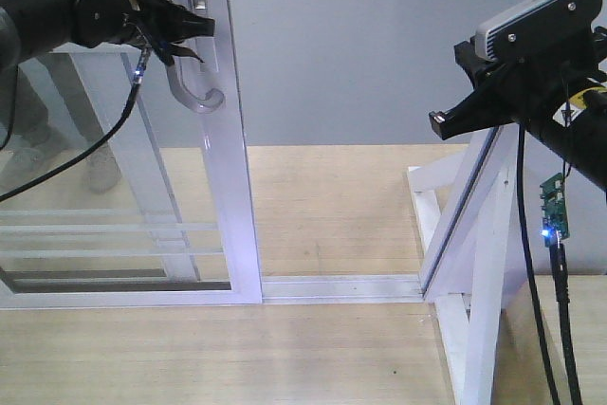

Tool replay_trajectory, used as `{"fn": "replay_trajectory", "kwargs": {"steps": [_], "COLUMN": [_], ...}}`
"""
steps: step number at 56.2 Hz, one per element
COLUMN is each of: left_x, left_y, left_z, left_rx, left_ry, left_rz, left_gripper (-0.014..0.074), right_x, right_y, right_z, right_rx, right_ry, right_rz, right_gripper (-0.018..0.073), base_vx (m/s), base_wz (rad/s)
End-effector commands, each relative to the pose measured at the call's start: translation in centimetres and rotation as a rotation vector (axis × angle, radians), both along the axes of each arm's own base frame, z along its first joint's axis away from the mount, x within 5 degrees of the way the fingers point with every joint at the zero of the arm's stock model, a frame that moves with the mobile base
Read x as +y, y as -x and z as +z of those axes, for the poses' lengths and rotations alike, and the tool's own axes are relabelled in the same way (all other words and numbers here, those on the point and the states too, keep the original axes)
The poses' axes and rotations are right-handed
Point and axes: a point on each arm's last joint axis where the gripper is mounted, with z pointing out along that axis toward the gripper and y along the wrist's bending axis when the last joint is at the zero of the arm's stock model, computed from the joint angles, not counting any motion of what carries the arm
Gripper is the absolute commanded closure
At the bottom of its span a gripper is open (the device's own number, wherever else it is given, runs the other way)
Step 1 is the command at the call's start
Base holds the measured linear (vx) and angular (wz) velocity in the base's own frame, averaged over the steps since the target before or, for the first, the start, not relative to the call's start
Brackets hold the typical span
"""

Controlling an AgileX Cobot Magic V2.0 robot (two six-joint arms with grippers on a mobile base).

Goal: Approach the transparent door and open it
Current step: 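Pull the handle with the left gripper, sliding the door away from the right gripper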

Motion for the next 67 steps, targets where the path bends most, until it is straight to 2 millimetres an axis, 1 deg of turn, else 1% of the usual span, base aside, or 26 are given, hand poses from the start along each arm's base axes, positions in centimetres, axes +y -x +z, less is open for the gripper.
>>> {"fn": "replay_trajectory", "kwargs": {"steps": [1,8,15,25,40,49,61,67], "left_x": [2.3,3.8,4.4,5.5,6.3,6.7,7.3,7.6], "left_y": [0.8,1.3,2.1,3.6,6.2,8.1,11.5,13.4], "left_z": [6.9,7.6,8.6,10.5,13.4,15.0,17.8,18.5], "left_rx": [-0.221,-0.204,-0.195,-0.196,-0.196,-0.184,-0.204,-0.240], "left_ry": [0.021,-0.009,-0.075,-0.113,-0.128,-0.128,-0.120,-0.113], "left_rz": [0.031,0.061,0.065,0.091,0.116,0.135,0.157,0.153], "left_gripper": [0.0596,0.0596,0.0596,0.0596,0.0596,0.0596,0.0596,0.0596], "right_x": [-0.2,-0.2,-0.2,-0.2,-0.2,-0.2,-0.2,-0.3], "right_y": [-0.2,-0.2,-0.2,-0.2,-0.2,-0.2,-0.2,0.1], "right_z": [2.2,2.2,2.2,2.2,2.2,2.2,2.2,2.5], "right_rx": [-0.125,-0.125,-0.123,-0.120,-0.120,-0.118,-0.113,-0.102], "right_ry": [-0.036,-0.036,-0.043,-0.054,-0.056,-0.057,-0.069,-0.117], "right_rz": [-0.010,-0.011,-0.012,-0.014,-0.014,-0.014,-0.017,-0.034], "right_gripper": [0.0565,0.0565,0.0565,0.0565,0.0565,0.0565,0.0565,0.0565], "base_vx": [0.00,0.00,0.00,0.00,0.00,0.00,0.00,0.00], "base_wz": [0.00,0.00,0.00,0.00,0.00,0.00,0.00,0.00]}}
